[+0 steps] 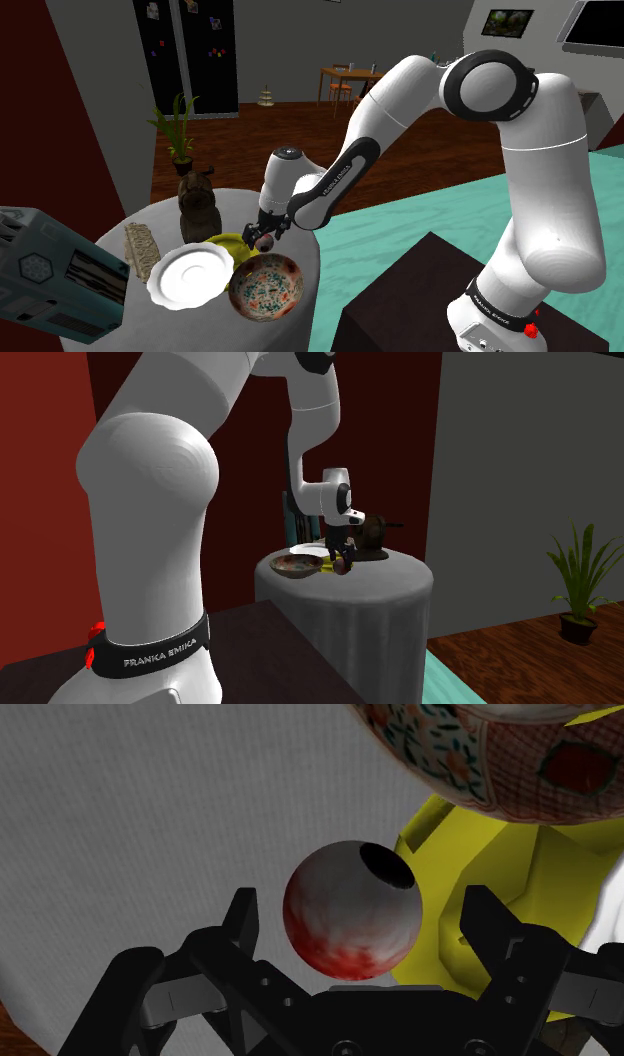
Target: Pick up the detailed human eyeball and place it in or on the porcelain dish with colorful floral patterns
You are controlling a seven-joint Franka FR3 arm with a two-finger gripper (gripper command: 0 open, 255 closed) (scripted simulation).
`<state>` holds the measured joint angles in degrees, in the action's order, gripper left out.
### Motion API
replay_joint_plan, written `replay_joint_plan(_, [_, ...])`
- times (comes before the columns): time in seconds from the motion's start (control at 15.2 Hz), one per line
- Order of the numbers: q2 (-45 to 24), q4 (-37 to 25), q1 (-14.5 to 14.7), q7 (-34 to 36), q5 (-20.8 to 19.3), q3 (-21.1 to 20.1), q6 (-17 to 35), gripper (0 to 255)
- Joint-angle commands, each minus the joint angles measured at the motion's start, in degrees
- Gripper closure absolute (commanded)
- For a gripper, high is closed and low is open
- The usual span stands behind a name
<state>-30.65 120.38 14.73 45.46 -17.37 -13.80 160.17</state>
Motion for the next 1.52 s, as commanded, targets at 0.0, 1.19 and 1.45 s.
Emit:
replay_joint_plan(0.0, [0.0,0.0,0.0,0.0,0.0,0.0,0.0,0])
replay_joint_plan(1.19, [3.9,0.7,-1.6,-1.4,1.9,-2.0,-3.3,255])
replay_joint_plan(1.45, [6.5,0.9,-2.6,-2.5,3.3,-3.3,-5.6,255])
